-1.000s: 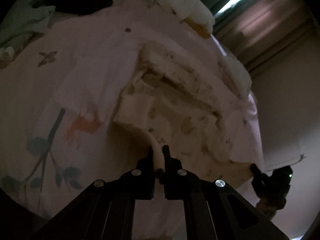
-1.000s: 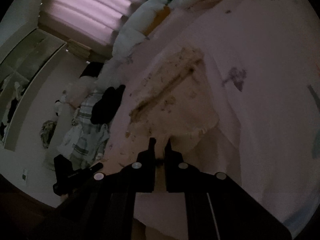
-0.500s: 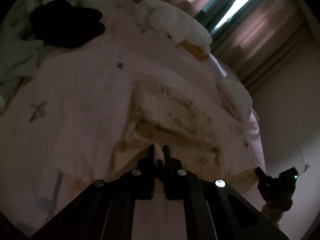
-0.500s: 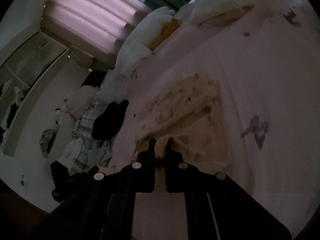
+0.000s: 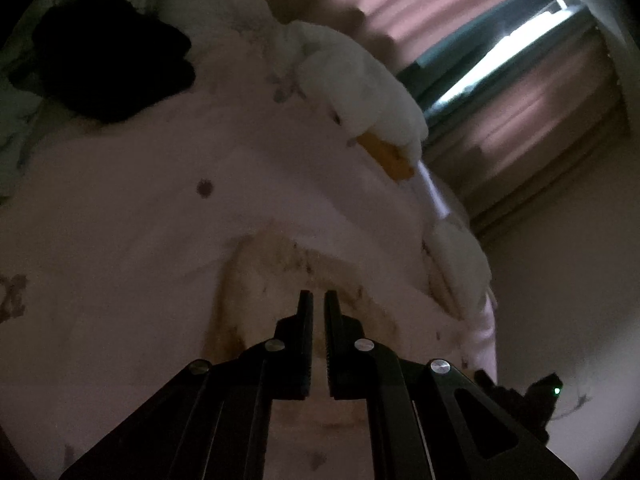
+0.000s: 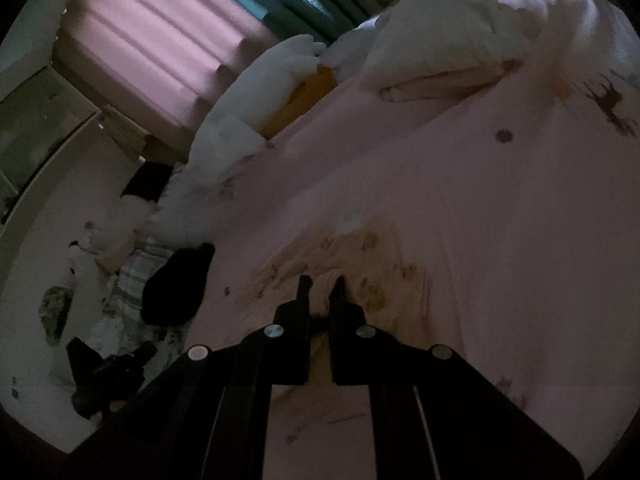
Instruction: Fold small clothes
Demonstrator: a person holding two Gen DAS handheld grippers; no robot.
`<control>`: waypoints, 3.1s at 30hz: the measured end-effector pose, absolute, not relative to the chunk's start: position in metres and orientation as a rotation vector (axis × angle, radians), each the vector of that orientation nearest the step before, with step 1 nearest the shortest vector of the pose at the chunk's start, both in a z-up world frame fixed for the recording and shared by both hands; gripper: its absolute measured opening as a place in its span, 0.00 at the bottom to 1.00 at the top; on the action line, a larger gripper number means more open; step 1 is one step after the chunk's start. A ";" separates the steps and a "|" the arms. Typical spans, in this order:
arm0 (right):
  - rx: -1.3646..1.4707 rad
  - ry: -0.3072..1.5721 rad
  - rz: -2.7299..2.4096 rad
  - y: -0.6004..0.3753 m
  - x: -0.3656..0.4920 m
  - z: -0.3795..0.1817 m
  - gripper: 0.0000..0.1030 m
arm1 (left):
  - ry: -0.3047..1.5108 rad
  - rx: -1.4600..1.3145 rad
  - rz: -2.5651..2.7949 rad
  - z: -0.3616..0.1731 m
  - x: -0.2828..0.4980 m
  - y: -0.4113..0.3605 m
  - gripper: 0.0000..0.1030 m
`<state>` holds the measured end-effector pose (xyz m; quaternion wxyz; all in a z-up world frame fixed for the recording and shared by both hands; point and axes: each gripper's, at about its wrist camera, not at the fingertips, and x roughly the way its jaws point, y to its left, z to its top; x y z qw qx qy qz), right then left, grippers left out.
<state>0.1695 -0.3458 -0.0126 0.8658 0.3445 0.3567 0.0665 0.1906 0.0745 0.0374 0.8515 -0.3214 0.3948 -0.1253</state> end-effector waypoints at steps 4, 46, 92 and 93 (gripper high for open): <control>0.711 0.767 0.128 -0.348 0.191 -0.018 0.07 | 0.902 -0.646 -0.307 0.016 0.204 0.069 0.05; 0.678 0.805 0.181 -0.345 0.171 -0.054 0.06 | 1.057 -0.745 -0.550 -0.061 0.195 0.054 0.03; 0.319 1.087 0.069 -0.272 0.296 -0.106 0.07 | 1.133 -0.380 -0.192 -0.090 0.328 -0.008 0.06; 0.333 1.077 0.044 -0.274 0.309 -0.105 0.07 | 1.115 -0.399 -0.173 -0.085 0.336 -0.006 0.06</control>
